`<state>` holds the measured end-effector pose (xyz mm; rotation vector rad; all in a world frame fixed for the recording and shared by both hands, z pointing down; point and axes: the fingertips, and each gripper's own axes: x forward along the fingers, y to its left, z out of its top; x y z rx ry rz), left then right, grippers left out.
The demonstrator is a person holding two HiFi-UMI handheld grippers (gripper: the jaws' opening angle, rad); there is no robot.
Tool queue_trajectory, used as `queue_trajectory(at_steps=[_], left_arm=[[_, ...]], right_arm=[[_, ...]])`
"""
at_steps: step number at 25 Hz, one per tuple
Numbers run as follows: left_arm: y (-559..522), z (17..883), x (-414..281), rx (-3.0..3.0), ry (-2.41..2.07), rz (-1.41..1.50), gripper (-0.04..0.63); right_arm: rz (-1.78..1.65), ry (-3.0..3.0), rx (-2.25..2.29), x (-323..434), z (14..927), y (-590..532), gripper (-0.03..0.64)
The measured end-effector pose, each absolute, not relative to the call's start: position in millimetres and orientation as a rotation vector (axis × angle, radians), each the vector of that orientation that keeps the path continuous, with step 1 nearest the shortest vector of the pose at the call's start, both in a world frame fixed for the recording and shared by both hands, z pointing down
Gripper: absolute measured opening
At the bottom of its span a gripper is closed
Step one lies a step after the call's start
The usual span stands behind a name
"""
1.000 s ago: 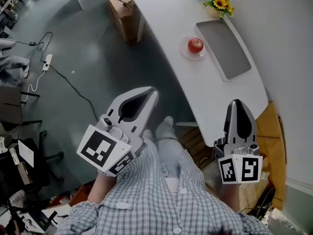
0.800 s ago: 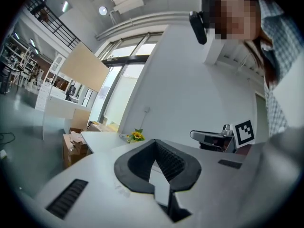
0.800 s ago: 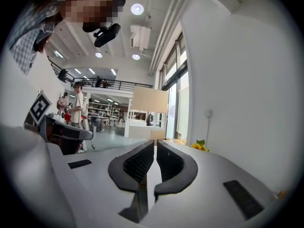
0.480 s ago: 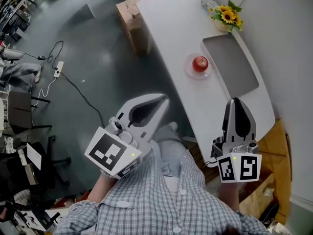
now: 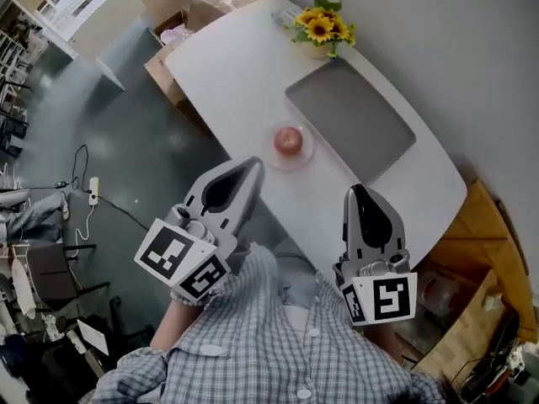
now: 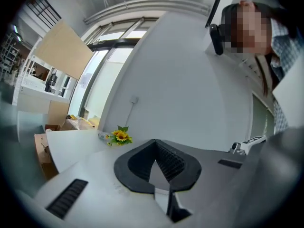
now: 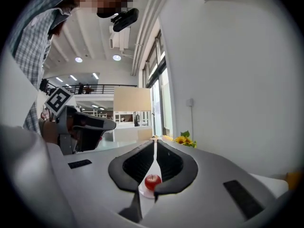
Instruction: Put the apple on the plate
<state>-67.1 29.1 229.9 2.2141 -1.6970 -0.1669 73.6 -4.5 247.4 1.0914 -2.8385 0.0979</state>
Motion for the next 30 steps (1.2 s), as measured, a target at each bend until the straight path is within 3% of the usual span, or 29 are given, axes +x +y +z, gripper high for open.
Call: queue_trajectory(at_steps=[18,30], left_arm=[[-93,297,-79,2.344,-1.498,0.217,0.009],[-151,421,-120,2.217,-1.212,0.635,0.009]], right_arm=[[0.265,-2.53,1.354,101,323,-52,0.031],[0.683,-2.292,1.469,59,397,-78,0.031]])
